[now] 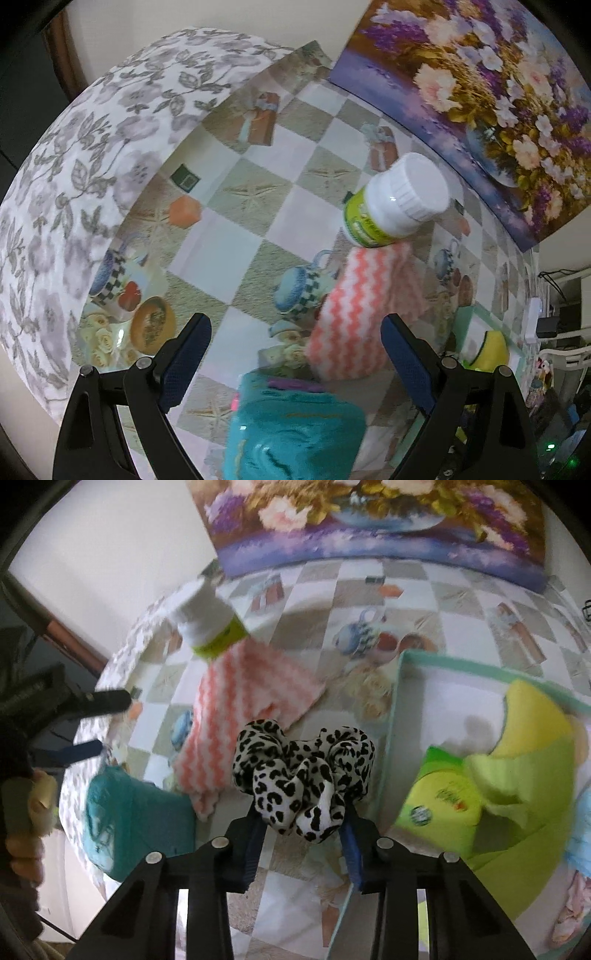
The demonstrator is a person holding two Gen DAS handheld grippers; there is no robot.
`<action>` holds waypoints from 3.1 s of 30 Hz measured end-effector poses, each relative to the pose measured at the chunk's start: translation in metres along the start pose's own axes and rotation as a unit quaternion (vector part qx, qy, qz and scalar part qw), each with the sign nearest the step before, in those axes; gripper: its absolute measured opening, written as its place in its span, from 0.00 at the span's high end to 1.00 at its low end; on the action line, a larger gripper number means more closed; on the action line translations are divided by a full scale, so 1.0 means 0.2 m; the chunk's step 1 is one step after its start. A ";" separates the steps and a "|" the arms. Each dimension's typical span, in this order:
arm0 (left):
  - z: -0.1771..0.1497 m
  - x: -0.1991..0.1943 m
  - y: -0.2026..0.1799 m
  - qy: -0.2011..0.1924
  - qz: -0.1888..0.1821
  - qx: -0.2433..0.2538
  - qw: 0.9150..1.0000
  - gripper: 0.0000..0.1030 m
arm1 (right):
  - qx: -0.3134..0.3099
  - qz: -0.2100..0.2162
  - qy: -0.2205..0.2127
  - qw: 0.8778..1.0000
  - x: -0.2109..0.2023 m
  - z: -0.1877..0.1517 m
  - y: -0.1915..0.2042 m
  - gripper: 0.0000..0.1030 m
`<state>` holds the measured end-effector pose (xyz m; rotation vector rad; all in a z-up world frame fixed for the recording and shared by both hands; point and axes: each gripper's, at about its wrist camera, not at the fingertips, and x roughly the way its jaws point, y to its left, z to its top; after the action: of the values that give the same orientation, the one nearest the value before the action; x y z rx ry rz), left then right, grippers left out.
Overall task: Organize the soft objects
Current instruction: 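Grasp pink zigzag cloth with left tool while right tool holds scrunchie, then carry zigzag cloth with left tool while right tool carries scrunchie over tray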
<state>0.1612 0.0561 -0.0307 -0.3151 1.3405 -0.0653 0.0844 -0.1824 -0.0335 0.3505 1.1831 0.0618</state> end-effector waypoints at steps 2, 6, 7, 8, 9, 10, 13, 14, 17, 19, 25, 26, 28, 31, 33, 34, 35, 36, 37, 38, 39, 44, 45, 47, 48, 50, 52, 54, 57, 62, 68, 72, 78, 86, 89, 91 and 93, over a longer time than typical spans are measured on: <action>0.00 0.01 -0.05 0.000 0.003 0.011 1.000 0.09 | 0.006 0.000 -0.014 1.000 -0.05 0.02 -0.02 0.61; -0.01 0.03 -0.15 0.002 0.012 0.033 0.999 0.10 | 0.018 0.001 -0.038 0.999 -0.14 0.06 -0.06 0.61; -0.01 0.04 -0.19 0.003 0.016 0.042 0.999 0.10 | 0.022 0.000 -0.045 0.999 -0.16 0.06 -0.07 0.61; -0.01 0.05 -0.22 0.004 0.021 0.054 0.998 0.10 | 0.025 -0.002 -0.050 0.998 -0.17 0.07 -0.08 0.61; -0.01 0.06 -0.26 0.003 0.027 0.065 0.997 0.10 | 0.027 -0.005 -0.056 0.998 -0.19 0.08 -0.09 0.61; -0.01 0.07 -0.28 0.004 0.029 0.072 0.997 0.10 | 0.030 -0.008 -0.062 0.998 -0.21 0.08 -0.11 0.61; -0.01 0.13 -0.37 0.015 0.040 0.097 0.994 0.11 | 0.041 -0.011 -0.077 0.996 -0.27 0.10 -0.16 0.61; -0.01 0.14 -0.39 0.018 0.045 0.104 0.993 0.12 | 0.045 -0.011 -0.081 0.996 -0.28 0.10 -0.18 0.61; -0.01 0.21 -0.46 0.029 0.061 0.123 0.990 0.12 | 0.059 -0.009 -0.092 0.994 -0.33 0.11 -0.23 0.61; -0.01 0.26 -0.49 0.041 0.066 0.126 0.989 0.13 | 0.065 -0.007 -0.096 0.993 -0.34 0.11 -0.26 0.61; -0.01 0.41 -0.54 0.066 0.098 0.135 0.984 0.13 | 0.076 -0.002 -0.100 0.992 -0.36 0.11 -0.30 0.61; 0.00 0.42 -0.54 0.068 0.101 0.134 0.984 0.13 | 0.077 -0.001 -0.100 0.992 -0.36 0.11 -0.30 0.61; 0.01 0.46 -0.56 0.073 0.106 0.133 0.983 0.13 | 0.080 0.001 -0.100 0.992 -0.36 0.11 -0.31 0.61; 0.01 0.51 -0.58 0.081 0.105 0.135 0.982 0.13 | 0.083 0.002 -0.101 0.991 -0.37 0.11 -0.32 0.61; 0.00 0.53 -0.60 0.083 0.106 0.137 0.981 0.13 | 0.086 0.004 -0.102 0.991 -0.37 0.11 -0.32 0.61; 0.00 0.55 -0.60 0.085 0.107 0.139 0.981 0.14 | 0.087 0.005 -0.103 0.991 -0.38 0.11 -0.33 0.61; -0.01 0.56 -0.62 0.084 0.113 0.141 0.980 0.14 | 0.089 0.005 -0.103 0.991 -0.38 0.11 -0.33 0.61; -0.04 0.57 -0.62 0.079 0.116 0.144 0.980 0.14 | 0.090 0.006 -0.104 0.990 -0.38 0.11 -0.34 0.61; -0.04 0.57 -0.63 0.076 0.114 0.144 0.980 0.16 | 0.091 0.008 -0.105 0.990 -0.39 0.11 -0.34 0.61; -0.05 0.57 -0.65 0.075 0.113 0.144 0.980 0.17 | 0.092 0.008 -0.106 0.990 -0.39 0.11 -0.34 0.61; -0.07 0.57 -0.67 0.071 0.112 0.144 0.981 0.22 | 0.094 0.009 -0.106 0.990 -0.39 0.11 -0.34 0.61; -0.12 0.53 -0.66 0.045 0.108 0.142 0.983 0.42 | 0.098 0.014 -0.108 0.989 -0.40 0.11 -0.35 0.61; -0.13 0.51 -0.65 0.037 0.107 0.142 0.983 0.50 | 0.098 0.014 -0.108 0.989 -0.41 0.11 -0.35 0.61; -0.15 0.50 -0.65 0.026 0.105 0.142 0.984 0.59 | 0.099 0.015 -0.110 0.989 -0.41 0.11 -0.35 0.61; -0.16 0.50 -0.65 0.024 0.104 0.143 0.984 0.63 | 0.100 0.015 -0.110 0.989 -0.41 0.11 -0.36 0.61; -0.20 0.49 -0.66 0.016 0.101 0.148 0.984 0.66 | 0.101 0.014 -0.109 0.989 -0.41 0.11 -0.36 0.61; -0.23 0.49 -0.66 0.013 0.101 0.151 0.983 0.69 | 0.105 0.012 -0.108 0.989 -0.41 0.10 -0.37 0.61; -0.24 0.48 -0.67 0.015 0.096 0.151 0.984 0.71 | 0.109 0.012 -0.107 0.988 -0.41 0.10 -0.38 0.61; -0.25 0.45 -0.65 0.021 0.078 0.144 0.986 0.73 | 0.113 0.011 -0.109 0.988 -0.42 0.10 -0.40 0.61; -0.25 0.40 -0.61 0.032 0.045 0.123 0.991 0.75 | 0.119 0.011 -0.117 0.986 -0.46 0.10 -0.42 0.61; -0.25 0.25 -0.63 0.012 0.007 0.123 0.992 0.76 | 0.124 0.009 -0.137 0.983 -0.55 0.10 -0.44 0.61; -0.26 0.09 -0.68 -0.016 -0.014 0.133 0.991 0.76 | 0.125 0.005 -0.156 0.980 -0.63 0.10 -0.45 0.61; -0.23 -0.18 -0.73 -0.063 -0.042 0.153 0.985 0.76 | 0.126 -0.015 -0.188 0.974 -0.78 0.09 -0.47 0.61; -0.29 -0.36 -0.87 -0.102 -0.075 0.191 0.973 0.76 | 0.138 -0.059 -0.218 0.964 -0.95 0.05 -0.54 0.61; -0.34 -0.39 -0.94 -0.103 -0.086 0.211 0.968 0.76 | 0.150 -0.077 -0.226 0.959 -1.00 0.02 -0.58 0.61; -0.37 -0.40 -0.97 -0.102 -0.086 0.223 0.966 0.76 | 0.157 -0.086 -0.226 0.958 -1.02 0.01 -0.61 0.61; -0.42 -0.40 -1.02 -0.098 -0.082 0.239 0.963 0.76 | 0.164 -0.093 -0.222 0.957 -1.03 -0.01 -0.64 0.61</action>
<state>0.0887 -0.1365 0.0810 -0.0199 1.0605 -0.4786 -0.0124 -0.3495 0.1114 0.5127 0.7703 -0.3654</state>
